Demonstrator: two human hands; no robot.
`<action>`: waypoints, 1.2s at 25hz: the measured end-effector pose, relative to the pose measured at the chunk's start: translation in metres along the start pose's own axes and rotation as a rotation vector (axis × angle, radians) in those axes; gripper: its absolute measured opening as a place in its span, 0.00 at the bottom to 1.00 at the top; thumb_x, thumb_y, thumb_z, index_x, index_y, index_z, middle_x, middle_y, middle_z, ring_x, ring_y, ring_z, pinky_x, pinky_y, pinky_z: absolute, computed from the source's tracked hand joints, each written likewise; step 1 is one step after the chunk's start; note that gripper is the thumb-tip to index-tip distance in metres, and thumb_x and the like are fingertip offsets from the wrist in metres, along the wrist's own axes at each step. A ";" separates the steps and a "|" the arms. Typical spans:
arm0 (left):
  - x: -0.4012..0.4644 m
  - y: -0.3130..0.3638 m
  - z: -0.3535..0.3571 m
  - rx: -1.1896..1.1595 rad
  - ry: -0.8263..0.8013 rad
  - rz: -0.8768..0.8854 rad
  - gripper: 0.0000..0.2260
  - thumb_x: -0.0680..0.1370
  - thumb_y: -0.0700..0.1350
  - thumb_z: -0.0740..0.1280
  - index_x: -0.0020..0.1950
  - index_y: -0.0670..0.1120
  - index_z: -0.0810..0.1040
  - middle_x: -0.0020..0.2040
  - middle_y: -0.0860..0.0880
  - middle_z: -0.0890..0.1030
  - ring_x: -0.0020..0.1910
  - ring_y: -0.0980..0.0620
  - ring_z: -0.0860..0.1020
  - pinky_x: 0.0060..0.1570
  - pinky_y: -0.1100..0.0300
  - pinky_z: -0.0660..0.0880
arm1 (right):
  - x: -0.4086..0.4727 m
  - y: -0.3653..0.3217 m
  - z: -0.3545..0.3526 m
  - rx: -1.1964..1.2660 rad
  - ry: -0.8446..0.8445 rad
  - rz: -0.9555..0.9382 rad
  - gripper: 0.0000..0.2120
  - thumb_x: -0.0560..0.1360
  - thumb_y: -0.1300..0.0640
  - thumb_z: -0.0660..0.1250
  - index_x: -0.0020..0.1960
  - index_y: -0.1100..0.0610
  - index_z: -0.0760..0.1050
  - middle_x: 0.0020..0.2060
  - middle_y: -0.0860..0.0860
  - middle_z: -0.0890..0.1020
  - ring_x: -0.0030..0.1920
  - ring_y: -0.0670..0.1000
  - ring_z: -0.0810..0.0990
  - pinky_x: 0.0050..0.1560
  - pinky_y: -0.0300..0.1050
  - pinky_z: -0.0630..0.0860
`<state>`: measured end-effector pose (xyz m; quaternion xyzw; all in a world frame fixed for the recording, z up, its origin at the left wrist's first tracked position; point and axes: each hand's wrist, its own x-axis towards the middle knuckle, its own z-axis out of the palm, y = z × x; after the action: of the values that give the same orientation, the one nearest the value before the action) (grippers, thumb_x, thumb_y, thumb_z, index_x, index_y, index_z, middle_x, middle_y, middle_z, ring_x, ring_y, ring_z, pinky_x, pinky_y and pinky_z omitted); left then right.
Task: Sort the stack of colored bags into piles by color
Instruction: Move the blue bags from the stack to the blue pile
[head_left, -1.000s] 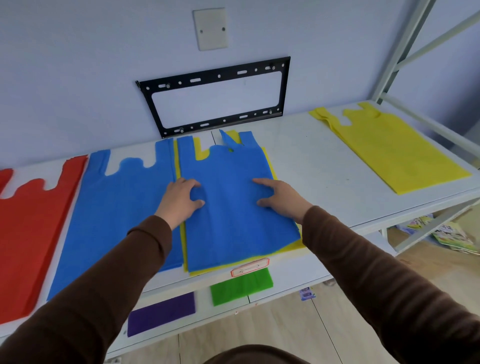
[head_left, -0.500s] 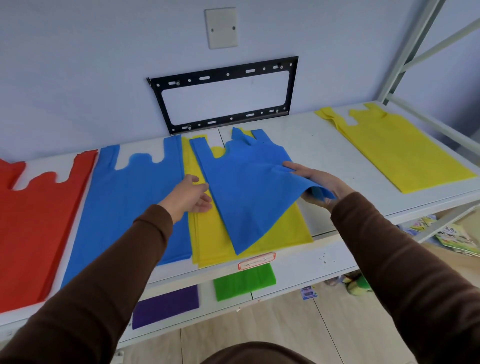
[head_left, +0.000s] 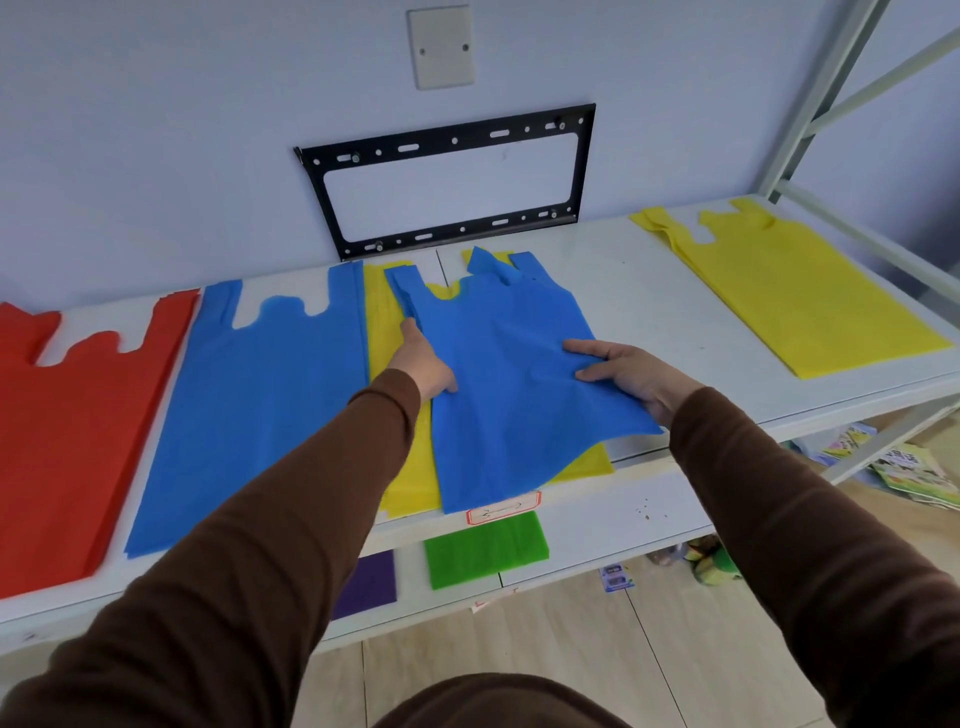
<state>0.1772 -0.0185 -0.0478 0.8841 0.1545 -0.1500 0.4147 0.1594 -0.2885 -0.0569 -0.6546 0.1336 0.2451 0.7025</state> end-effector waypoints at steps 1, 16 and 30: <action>-0.001 -0.002 0.001 -0.145 0.007 0.045 0.48 0.72 0.34 0.73 0.79 0.52 0.44 0.65 0.42 0.73 0.50 0.42 0.79 0.49 0.48 0.79 | 0.000 0.000 0.000 -0.010 0.000 0.002 0.20 0.76 0.67 0.65 0.64 0.51 0.78 0.58 0.56 0.82 0.50 0.60 0.84 0.48 0.50 0.83; -0.005 0.025 -0.014 -0.555 -0.244 0.120 0.37 0.78 0.34 0.66 0.80 0.53 0.51 0.69 0.51 0.73 0.58 0.48 0.79 0.56 0.51 0.78 | -0.020 -0.020 -0.035 0.075 -0.162 -0.124 0.24 0.76 0.71 0.60 0.70 0.56 0.72 0.62 0.56 0.80 0.53 0.56 0.83 0.52 0.46 0.82; -0.025 0.045 -0.236 -0.372 -0.004 0.507 0.38 0.77 0.29 0.62 0.80 0.54 0.51 0.73 0.54 0.68 0.58 0.55 0.78 0.45 0.63 0.79 | -0.057 -0.110 0.147 0.245 -0.159 -0.509 0.29 0.76 0.72 0.62 0.74 0.56 0.65 0.64 0.53 0.77 0.51 0.54 0.85 0.46 0.45 0.82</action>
<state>0.2049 0.1340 0.1373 0.8031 -0.0470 -0.0125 0.5939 0.1492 -0.1561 0.0817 -0.5563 -0.0620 0.0936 0.8234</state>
